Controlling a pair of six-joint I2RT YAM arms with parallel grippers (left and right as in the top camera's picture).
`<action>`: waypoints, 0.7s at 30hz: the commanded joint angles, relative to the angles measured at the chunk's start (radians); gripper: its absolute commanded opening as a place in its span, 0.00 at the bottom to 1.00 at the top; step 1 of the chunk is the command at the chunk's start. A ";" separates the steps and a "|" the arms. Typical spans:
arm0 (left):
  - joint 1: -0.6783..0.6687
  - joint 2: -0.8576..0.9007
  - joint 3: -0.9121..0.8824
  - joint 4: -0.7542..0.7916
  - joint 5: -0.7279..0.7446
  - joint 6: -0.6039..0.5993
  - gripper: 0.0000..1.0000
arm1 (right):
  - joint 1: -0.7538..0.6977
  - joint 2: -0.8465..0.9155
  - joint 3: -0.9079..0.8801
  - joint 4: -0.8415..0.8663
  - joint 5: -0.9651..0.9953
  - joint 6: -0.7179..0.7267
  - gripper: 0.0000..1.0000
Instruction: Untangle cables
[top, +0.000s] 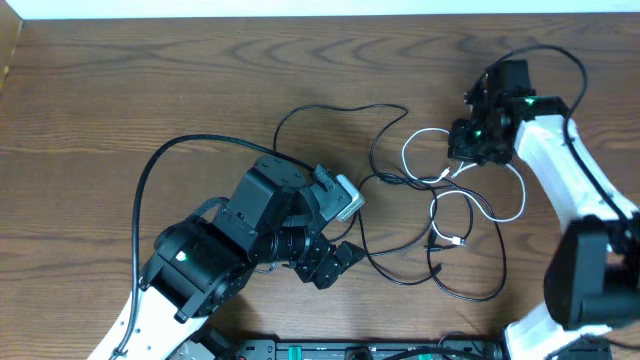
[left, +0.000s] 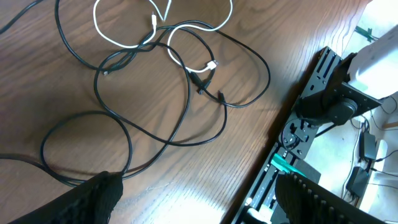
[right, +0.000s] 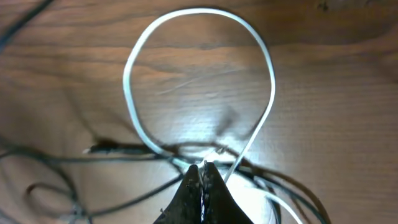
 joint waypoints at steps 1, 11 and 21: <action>0.002 -0.002 0.002 0.000 -0.002 -0.009 0.84 | -0.002 0.080 -0.011 0.016 0.010 0.034 0.03; 0.002 -0.002 0.002 0.000 -0.002 -0.009 0.84 | 0.016 0.186 -0.013 0.016 0.003 0.033 0.70; 0.002 -0.002 0.002 -0.003 -0.002 -0.009 0.84 | 0.036 0.185 -0.017 0.052 0.234 0.147 0.70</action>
